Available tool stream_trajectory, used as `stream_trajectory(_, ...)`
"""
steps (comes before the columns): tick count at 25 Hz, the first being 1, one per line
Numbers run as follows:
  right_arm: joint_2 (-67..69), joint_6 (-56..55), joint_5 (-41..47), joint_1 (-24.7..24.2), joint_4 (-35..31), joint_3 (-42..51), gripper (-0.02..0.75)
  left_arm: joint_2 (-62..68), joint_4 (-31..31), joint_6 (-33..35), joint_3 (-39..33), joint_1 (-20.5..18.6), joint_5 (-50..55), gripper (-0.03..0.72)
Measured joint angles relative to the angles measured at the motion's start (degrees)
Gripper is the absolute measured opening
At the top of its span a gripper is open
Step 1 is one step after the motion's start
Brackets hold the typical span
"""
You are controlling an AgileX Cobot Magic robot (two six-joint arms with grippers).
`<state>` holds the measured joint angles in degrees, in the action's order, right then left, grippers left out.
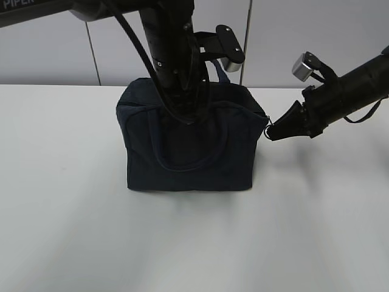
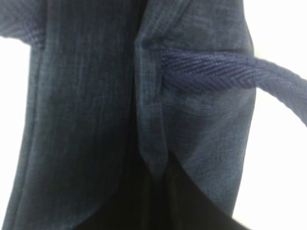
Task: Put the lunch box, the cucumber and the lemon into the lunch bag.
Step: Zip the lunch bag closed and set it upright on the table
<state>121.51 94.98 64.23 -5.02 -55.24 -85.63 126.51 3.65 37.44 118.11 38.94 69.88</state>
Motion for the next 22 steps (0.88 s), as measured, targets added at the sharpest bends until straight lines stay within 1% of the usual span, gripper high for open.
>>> stream_trajectory(22, 7.4, -3.8, -0.6, 0.1, 0.6, -0.5, 0.000, -0.4, -0.4, -0.1, 0.0, 0.0, -1.8, -0.007)
